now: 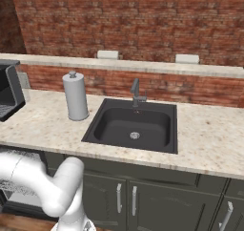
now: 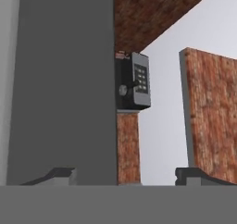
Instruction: Pick up the cup and bowl from the counter, place them in the dishwasher, and close the dishwasher door.
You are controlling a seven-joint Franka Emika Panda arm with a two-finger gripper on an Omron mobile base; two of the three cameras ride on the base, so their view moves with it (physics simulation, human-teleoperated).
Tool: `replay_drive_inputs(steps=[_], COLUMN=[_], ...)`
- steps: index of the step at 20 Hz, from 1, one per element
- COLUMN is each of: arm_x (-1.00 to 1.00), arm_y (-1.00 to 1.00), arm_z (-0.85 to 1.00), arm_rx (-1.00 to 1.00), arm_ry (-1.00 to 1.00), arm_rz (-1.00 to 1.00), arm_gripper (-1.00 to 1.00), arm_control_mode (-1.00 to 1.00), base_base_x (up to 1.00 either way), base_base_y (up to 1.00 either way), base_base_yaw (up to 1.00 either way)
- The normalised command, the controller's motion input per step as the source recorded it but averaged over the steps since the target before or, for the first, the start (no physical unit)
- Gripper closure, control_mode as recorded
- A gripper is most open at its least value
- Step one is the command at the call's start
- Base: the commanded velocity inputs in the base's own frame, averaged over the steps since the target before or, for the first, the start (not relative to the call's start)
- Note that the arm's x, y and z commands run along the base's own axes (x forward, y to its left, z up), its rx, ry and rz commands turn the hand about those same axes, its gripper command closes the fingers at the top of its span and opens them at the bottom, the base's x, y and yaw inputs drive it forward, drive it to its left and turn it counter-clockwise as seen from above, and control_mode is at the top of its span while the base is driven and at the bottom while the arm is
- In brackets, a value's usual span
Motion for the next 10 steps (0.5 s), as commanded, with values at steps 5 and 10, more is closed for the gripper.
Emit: replay_drive_inputs(steps=[5, 10], arm_x=[1.00, 0.99], arm_y=[-0.40, -0.28], arm_z=[0.00, -0.13], arm_rx=[0.00, 0.00], arm_ry=[0.00, 0.00], arm_rz=[0.00, 0.00], arm_gripper=[-1.00, -1.00], arm_control_mode=[-1.00, -1.00], base_base_x=[0.00, 0.00], base_base_y=[0.00, 0.00], base_base_yaw=[0.00, 0.00])
